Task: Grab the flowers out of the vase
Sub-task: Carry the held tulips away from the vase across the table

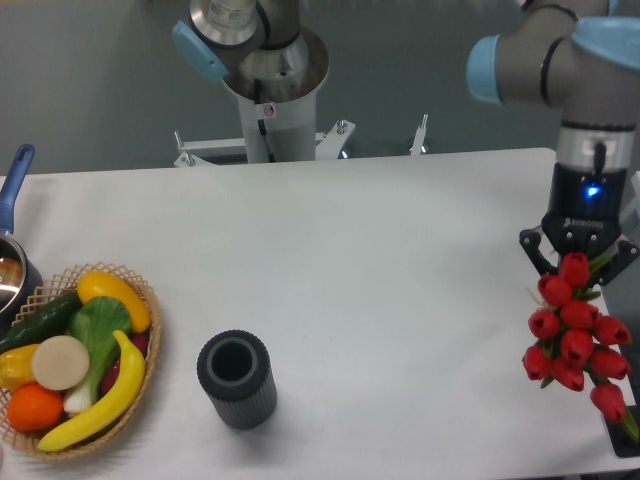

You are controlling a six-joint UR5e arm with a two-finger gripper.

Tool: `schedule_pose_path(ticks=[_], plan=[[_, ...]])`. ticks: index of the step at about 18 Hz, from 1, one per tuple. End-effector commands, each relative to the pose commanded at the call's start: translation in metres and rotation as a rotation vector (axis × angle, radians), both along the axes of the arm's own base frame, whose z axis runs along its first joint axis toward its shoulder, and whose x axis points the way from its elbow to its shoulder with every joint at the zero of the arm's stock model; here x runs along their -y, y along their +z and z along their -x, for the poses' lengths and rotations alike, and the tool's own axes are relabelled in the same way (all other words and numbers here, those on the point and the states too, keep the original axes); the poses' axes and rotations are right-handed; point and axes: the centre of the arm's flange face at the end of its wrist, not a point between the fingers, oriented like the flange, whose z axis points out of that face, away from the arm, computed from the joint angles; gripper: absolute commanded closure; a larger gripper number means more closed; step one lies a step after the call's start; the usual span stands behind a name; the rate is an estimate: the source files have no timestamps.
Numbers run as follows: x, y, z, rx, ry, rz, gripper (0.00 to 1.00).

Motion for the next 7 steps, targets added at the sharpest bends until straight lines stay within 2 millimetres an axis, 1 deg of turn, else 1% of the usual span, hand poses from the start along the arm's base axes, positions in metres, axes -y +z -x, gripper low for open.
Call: schedule_pose_path(ticks=[2, 5, 7], plan=[[-0.015, -0.007, -0.009, -0.012, -0.04, 0.083, 1.0], [-0.018, -0.011, -0.015, 0.011, -0.053, 0.185, 1.0], [-0.021, -0.01, -0.013, 0.038, -0.054, 0.219, 1.0]])
